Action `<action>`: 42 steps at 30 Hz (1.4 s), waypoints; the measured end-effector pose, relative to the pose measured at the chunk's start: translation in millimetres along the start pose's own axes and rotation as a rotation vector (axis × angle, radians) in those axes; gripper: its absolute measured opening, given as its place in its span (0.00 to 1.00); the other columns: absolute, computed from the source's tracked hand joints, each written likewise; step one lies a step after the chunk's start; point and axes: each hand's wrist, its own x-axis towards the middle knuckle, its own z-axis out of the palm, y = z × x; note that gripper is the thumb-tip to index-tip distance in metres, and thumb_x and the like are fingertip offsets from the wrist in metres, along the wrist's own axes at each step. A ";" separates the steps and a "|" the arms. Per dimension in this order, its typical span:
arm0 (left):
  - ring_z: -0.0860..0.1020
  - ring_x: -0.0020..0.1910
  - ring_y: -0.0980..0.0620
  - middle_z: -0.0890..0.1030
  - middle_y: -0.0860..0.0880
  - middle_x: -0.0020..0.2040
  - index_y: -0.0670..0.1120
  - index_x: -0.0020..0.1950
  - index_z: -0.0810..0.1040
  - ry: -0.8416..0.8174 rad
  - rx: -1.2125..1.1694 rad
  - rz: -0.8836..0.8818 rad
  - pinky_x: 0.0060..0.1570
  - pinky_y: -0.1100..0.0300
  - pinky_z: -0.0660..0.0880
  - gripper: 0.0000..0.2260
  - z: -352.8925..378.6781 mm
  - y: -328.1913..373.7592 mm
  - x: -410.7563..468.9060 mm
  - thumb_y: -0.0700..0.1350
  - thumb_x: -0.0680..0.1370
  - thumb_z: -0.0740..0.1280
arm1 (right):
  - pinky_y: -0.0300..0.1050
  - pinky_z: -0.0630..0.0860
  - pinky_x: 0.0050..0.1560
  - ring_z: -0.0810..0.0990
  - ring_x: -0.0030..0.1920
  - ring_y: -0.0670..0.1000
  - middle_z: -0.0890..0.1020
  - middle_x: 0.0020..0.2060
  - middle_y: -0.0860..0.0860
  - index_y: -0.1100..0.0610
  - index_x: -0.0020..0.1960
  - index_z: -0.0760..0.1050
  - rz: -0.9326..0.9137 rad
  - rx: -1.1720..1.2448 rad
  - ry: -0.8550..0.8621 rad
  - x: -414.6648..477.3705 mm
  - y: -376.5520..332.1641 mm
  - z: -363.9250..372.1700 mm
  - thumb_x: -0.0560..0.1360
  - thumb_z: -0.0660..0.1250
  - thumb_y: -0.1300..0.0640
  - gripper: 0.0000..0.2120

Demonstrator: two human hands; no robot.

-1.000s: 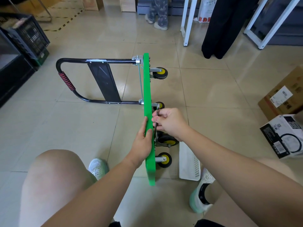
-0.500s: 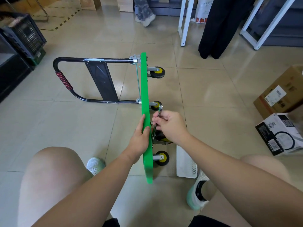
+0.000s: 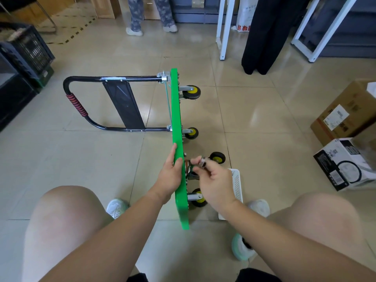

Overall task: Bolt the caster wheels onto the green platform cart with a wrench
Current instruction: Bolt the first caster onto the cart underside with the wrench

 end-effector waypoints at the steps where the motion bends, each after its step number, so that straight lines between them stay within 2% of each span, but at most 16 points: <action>1: 0.80 0.61 0.49 0.80 0.58 0.65 0.72 0.79 0.56 -0.004 -0.004 0.000 0.66 0.45 0.76 0.24 0.0 1.2 -0.4 0.52 0.86 0.55 | 0.36 0.77 0.57 0.83 0.49 0.38 0.85 0.43 0.35 0.45 0.45 0.82 0.062 0.036 0.000 9.4 -4.0 -3.6 0.77 0.68 0.68 0.17; 4: 0.79 0.60 0.50 0.79 0.57 0.65 0.73 0.79 0.55 0.007 -0.004 -0.008 0.66 0.45 0.76 0.24 1.8 1.7 -1.2 0.51 0.87 0.54 | 0.48 0.82 0.53 0.85 0.45 0.47 0.86 0.40 0.48 0.50 0.44 0.81 0.205 0.073 -0.064 40.7 -14.8 -12.6 0.78 0.68 0.65 0.11; 7: 0.79 0.61 0.48 0.77 0.56 0.69 0.73 0.79 0.55 0.008 -0.009 -0.009 0.64 0.44 0.78 0.24 3.1 2.7 -3.0 0.52 0.87 0.53 | 0.50 0.84 0.50 0.84 0.44 0.52 0.85 0.41 0.56 0.55 0.48 0.80 0.302 0.074 -0.140 63.7 -19.6 -14.9 0.79 0.67 0.66 0.07; 10: 0.79 0.61 0.45 0.77 0.56 0.67 0.71 0.80 0.55 0.011 0.006 -0.006 0.63 0.43 0.79 0.23 3.1 2.0 -4.7 0.51 0.87 0.52 | 0.48 0.84 0.48 0.85 0.47 0.53 0.85 0.46 0.55 0.56 0.53 0.80 0.357 0.001 -0.207 79.4 -13.4 -10.4 0.79 0.67 0.64 0.06; 12: 0.79 0.61 0.46 0.76 0.56 0.69 0.71 0.80 0.55 0.010 0.015 0.013 0.65 0.43 0.77 0.23 2.8 0.7 -5.0 0.51 0.87 0.52 | 0.43 0.84 0.45 0.85 0.48 0.51 0.85 0.48 0.54 0.58 0.56 0.80 0.383 -0.002 -0.233 86.8 -11.8 -4.6 0.79 0.67 0.63 0.07; 14: 0.78 0.62 0.51 0.72 0.56 0.73 0.70 0.80 0.55 0.017 0.041 0.040 0.67 0.45 0.76 0.23 2.8 -0.4 -4.4 0.51 0.87 0.53 | 0.41 0.83 0.44 0.85 0.47 0.50 0.84 0.46 0.52 0.55 0.51 0.80 0.386 0.002 -0.278 93.3 -15.9 0.5 0.80 0.67 0.63 0.05; 16: 0.76 0.66 0.52 0.70 0.56 0.75 0.68 0.81 0.55 0.030 0.056 0.052 0.70 0.48 0.73 0.23 2.7 -1.3 -3.1 0.50 0.88 0.53 | 0.44 0.84 0.47 0.85 0.49 0.51 0.84 0.47 0.53 0.51 0.46 0.79 0.392 -0.027 -0.345 101.0 -17.0 6.1 0.80 0.67 0.62 0.07; 19: 0.74 0.70 0.51 0.70 0.56 0.77 0.69 0.81 0.56 0.029 0.051 0.051 0.72 0.47 0.72 0.23 2.7 -3.6 -2.1 0.51 0.87 0.53 | 0.52 0.84 0.51 0.85 0.49 0.53 0.85 0.47 0.54 0.49 0.44 0.79 0.385 -0.113 -0.403 108.6 -14.3 13.2 0.80 0.67 0.60 0.09; 26: 0.71 0.73 0.52 0.68 0.58 0.78 0.73 0.79 0.57 0.032 0.031 0.039 0.75 0.47 0.69 0.23 1.6 -4.3 -1.7 0.52 0.87 0.54 | 0.54 0.84 0.51 0.85 0.47 0.51 0.85 0.46 0.52 0.45 0.44 0.79 0.324 -0.182 -0.359 101.2 -5.4 18.8 0.79 0.68 0.60 0.10; 29: 0.70 0.74 0.54 0.68 0.58 0.78 0.69 0.80 0.57 0.029 0.028 0.037 0.76 0.50 0.68 0.23 2.9 -1.5 -4.4 0.50 0.88 0.54 | 0.50 0.84 0.49 0.85 0.47 0.51 0.85 0.45 0.52 0.50 0.46 0.80 0.352 -0.093 -0.305 98.1 -5.4 16.7 0.79 0.67 0.62 0.09; 32: 0.70 0.74 0.54 0.68 0.58 0.78 0.67 0.81 0.57 0.031 0.017 0.042 0.76 0.49 0.67 0.23 2.8 -2.5 -5.0 0.49 0.88 0.54 | 0.50 0.83 0.51 0.85 0.45 0.51 0.85 0.42 0.52 0.52 0.47 0.80 0.333 -0.054 -0.292 93.1 -8.3 16.8 0.80 0.66 0.63 0.08; 39: 0.74 0.72 0.48 0.73 0.56 0.75 0.69 0.80 0.58 0.017 -0.002 0.062 0.73 0.42 0.70 0.23 3.2 -6.6 -2.3 0.54 0.85 0.55 | 0.57 0.80 0.58 0.84 0.45 0.45 0.86 0.40 0.46 0.46 0.43 0.80 0.247 -0.057 -0.277 75.0 -2.1 18.3 0.79 0.67 0.62 0.13; 42: 0.74 0.72 0.49 0.73 0.55 0.75 0.69 0.80 0.58 -0.002 -0.012 0.057 0.73 0.43 0.71 0.24 1.9 -3.5 -3.4 0.57 0.85 0.56 | 0.54 0.80 0.59 0.85 0.48 0.43 0.86 0.41 0.43 0.43 0.43 0.80 0.217 -0.050 -0.287 64.7 -4.9 14.9 0.79 0.67 0.62 0.14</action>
